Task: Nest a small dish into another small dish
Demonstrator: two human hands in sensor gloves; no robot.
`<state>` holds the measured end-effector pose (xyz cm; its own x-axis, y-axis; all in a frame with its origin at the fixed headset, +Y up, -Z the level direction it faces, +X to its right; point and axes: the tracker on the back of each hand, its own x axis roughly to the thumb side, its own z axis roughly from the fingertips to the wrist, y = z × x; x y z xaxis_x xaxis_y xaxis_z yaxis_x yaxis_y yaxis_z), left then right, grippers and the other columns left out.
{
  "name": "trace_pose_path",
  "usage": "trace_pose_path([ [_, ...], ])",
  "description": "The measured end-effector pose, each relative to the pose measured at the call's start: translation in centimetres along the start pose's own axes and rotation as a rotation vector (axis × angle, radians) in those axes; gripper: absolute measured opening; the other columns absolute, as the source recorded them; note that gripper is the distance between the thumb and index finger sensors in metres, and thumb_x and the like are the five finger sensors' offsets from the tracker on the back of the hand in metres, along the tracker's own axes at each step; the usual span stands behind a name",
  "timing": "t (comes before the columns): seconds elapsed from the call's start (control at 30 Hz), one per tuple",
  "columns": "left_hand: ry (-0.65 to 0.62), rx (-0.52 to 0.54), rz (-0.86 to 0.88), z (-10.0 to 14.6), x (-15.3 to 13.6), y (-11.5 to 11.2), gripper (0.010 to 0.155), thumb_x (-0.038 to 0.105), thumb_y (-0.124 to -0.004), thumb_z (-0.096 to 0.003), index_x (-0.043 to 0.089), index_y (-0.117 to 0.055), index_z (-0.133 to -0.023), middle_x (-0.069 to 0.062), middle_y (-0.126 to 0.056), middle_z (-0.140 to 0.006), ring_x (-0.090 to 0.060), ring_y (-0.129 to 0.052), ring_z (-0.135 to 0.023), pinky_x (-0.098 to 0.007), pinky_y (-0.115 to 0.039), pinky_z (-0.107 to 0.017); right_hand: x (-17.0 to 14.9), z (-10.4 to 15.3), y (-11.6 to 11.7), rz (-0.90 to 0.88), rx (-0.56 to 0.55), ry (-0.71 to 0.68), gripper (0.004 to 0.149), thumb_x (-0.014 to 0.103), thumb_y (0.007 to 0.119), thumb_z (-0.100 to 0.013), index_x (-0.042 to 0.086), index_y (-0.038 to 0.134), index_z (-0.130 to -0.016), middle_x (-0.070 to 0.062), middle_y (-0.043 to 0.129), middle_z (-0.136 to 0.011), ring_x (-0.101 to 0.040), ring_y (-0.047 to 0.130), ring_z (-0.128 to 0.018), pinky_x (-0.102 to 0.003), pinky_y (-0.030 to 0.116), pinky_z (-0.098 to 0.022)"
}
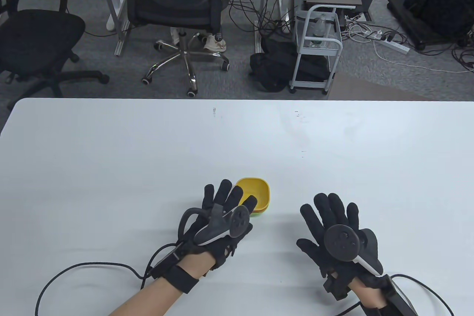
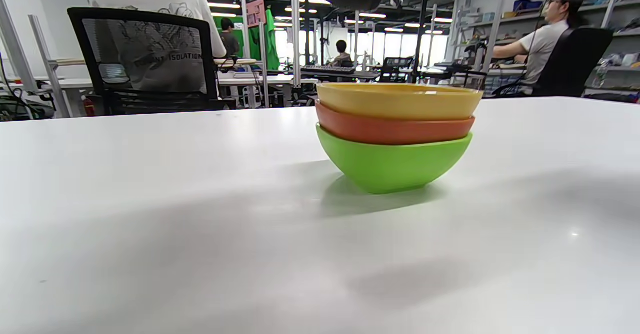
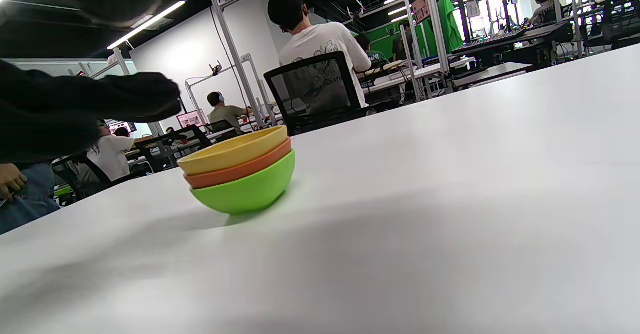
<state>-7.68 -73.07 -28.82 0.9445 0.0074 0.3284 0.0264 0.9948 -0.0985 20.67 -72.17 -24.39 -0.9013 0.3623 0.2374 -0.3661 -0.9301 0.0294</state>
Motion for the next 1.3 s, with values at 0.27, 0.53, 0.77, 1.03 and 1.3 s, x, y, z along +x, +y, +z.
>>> trace_pose_path([
  [0.27,0.006,0.009,0.031,5.3,-4.4,0.5,0.076,0.078,-0.058,-0.0317,0.063,-0.02,-0.096,0.018,-0.021,-0.119,-0.017,-0.006,-0.114,-0.054,-0.012,-0.08,0.1,0.0,0.0,-0.013,-0.012,-0.015,0.078,0.06,0.073,-0.032,0.044,0.029,-0.094,0.006,0.002,-0.108,-0.034,0.001,-0.105,-0.063,-0.004,-0.068],
  [0.53,0.012,0.064,0.027,7.9,-7.5,-1.4,0.084,0.085,-0.051,-0.0299,0.064,0.005,-0.088,0.02,0.011,-0.112,-0.014,0.013,-0.109,-0.055,-0.003,-0.077,0.1,-0.3,0.2,-0.024,-0.025,-0.026,0.078,0.06,0.072,-0.032,0.044,0.027,-0.094,0.007,0.0,-0.108,-0.034,0.0,-0.105,-0.063,-0.004,-0.067],
  [0.77,0.038,0.019,0.105,7.7,-8.1,-1.5,0.084,0.085,-0.051,-0.0294,0.064,0.006,-0.087,0.02,0.012,-0.111,-0.014,0.013,-0.109,-0.055,-0.003,-0.077,0.0,-0.4,0.5,-0.024,-0.025,-0.032,0.078,0.061,0.071,-0.032,0.044,0.027,-0.094,0.006,-0.001,-0.107,-0.034,-0.001,-0.105,-0.064,-0.004,-0.067],
  [1.03,0.049,0.032,0.153,7.7,-8.1,-1.4,0.084,0.085,-0.051,-0.0295,0.064,0.006,-0.088,0.019,0.012,-0.112,-0.014,0.013,-0.109,-0.055,-0.003,-0.077,0.0,-0.4,0.6,-0.028,-0.026,-0.037,0.078,0.06,0.071,-0.032,0.044,0.028,-0.095,0.006,0.0,-0.107,-0.034,0.0,-0.105,-0.064,-0.004,-0.067],
  [1.3,0.055,0.03,0.148,7.7,-8.0,-1.6,0.084,0.085,-0.05,-0.0294,0.064,0.006,-0.088,0.019,0.012,-0.112,-0.014,0.013,-0.109,-0.055,-0.003,-0.077,0.1,-0.2,0.3,-0.032,-0.044,-0.039,0.078,0.06,0.072,-0.032,0.044,0.028,-0.095,0.006,0.0,-0.108,-0.034,0.0,-0.105,-0.064,-0.003,-0.067],
])
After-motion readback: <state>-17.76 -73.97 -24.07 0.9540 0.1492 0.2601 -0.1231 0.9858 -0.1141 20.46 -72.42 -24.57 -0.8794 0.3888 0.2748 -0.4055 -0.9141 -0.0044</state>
